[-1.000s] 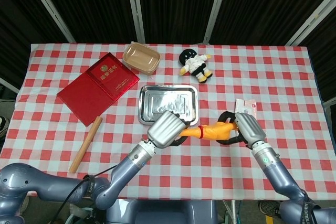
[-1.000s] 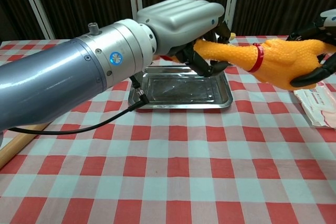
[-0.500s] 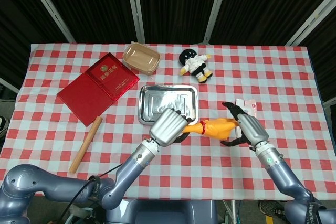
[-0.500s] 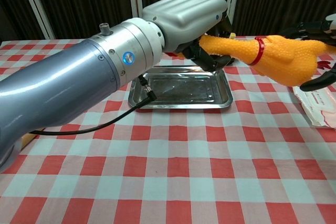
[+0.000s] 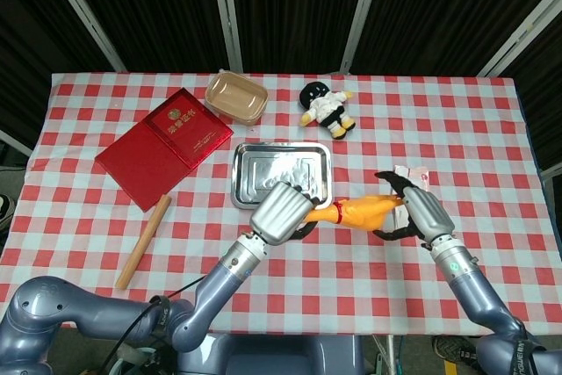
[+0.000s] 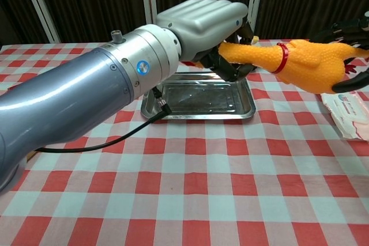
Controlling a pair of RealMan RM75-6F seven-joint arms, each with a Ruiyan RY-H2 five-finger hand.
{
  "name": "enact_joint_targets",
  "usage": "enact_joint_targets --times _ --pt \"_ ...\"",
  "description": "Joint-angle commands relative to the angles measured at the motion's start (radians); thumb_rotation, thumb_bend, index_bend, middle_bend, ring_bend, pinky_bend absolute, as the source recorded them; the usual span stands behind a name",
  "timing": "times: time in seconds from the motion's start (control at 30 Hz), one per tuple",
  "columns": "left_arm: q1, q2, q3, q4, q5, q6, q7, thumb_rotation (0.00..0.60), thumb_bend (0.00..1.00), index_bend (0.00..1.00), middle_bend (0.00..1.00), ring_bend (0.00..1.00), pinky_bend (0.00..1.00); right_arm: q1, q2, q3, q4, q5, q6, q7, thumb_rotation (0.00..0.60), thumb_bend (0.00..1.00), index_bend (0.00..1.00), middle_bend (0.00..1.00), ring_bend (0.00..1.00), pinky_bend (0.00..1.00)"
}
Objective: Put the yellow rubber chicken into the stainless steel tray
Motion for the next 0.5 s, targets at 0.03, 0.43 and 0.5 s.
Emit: enact_joint_targets --times 0.03,0.43,0.5 --pt "0.001 0.003 0.000 -0.005 -0.003 -0.003 -0.002 0.600 0.63 0.63 0.69 0.61 0.69 -0.001 -0.014 0.003 0.005 0.008 0.018 -0.014 0.600 0.42 0.74 0.52 0.58 0.62" --pt "0.003 0.000 -0.001 0.000 0.005 -0.005 -0.017 0.600 0.63 0.63 0.69 0.61 0.69 0.004 -0.031 0.012 0.002 0.031 0.045 -0.060 0.600 0.70 1.00 0.78 0.86 0.86" --pt "0.003 0.000 0.000 0.001 0.006 -0.006 -0.020 0.600 0.63 0.63 0.68 0.61 0.69 0.005 -0.032 0.013 0.000 0.035 0.048 -0.065 0.600 0.71 1.00 0.81 0.89 0.88"
